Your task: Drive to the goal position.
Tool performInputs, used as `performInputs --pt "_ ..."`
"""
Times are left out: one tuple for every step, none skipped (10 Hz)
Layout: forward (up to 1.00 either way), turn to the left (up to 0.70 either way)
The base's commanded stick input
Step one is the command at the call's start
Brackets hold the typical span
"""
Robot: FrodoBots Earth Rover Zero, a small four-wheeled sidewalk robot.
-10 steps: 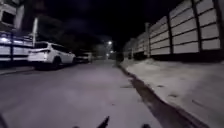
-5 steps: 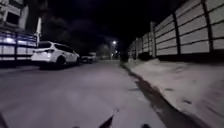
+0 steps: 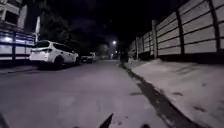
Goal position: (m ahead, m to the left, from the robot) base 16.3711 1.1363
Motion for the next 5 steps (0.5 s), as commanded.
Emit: performInputs --pt "0.5 0.0" --pt "0.5 0.0" --pt "0.5 0.0" --pt "0.5 0.0" --pt "0.5 0.0"
